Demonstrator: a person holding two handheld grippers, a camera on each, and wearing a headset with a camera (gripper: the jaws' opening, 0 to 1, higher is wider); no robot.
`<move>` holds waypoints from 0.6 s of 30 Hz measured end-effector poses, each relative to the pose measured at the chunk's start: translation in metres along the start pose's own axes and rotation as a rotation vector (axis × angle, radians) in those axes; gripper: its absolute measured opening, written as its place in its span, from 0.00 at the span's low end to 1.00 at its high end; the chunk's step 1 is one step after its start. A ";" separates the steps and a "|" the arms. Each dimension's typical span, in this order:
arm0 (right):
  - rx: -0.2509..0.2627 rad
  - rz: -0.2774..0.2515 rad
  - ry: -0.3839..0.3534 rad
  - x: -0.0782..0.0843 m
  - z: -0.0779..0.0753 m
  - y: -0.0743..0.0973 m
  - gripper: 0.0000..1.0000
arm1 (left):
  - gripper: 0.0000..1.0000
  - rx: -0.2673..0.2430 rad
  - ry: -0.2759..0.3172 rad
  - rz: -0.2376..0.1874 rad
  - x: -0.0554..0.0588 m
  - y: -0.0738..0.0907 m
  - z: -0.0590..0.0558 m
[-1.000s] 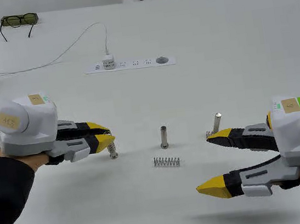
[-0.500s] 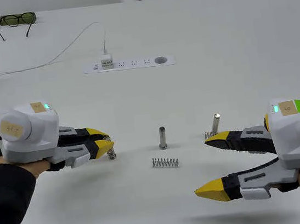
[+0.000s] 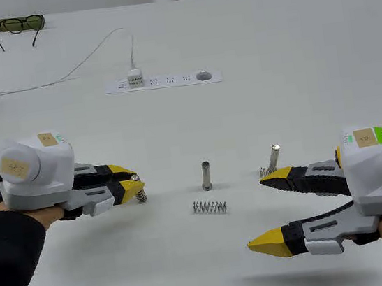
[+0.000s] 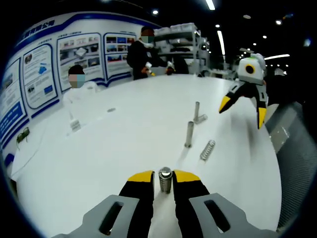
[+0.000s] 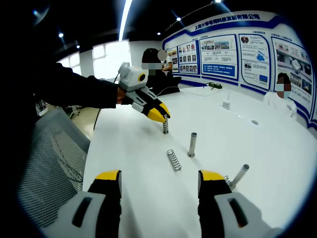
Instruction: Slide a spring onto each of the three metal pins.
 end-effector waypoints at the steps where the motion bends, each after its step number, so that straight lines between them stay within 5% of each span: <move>1: 0.000 0.000 0.000 0.000 0.000 0.000 0.64 | 0.16 0.001 0.004 0.001 0.000 0.000 0.000; 18: 0.000 0.002 0.001 0.001 0.000 0.000 0.64 | 0.25 -0.025 -0.025 -0.043 -0.020 0.018 0.003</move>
Point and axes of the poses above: the centre of the closed fingertips' face, and the gripper's own axes: y roughly backward along the fingers, z roughly to its left, x roughly out of its underside, the point moved 7 cm from there along y, roughly backward along the fingers, and after that the axes turned 6 degrees about -z, right-handed, at the moved point
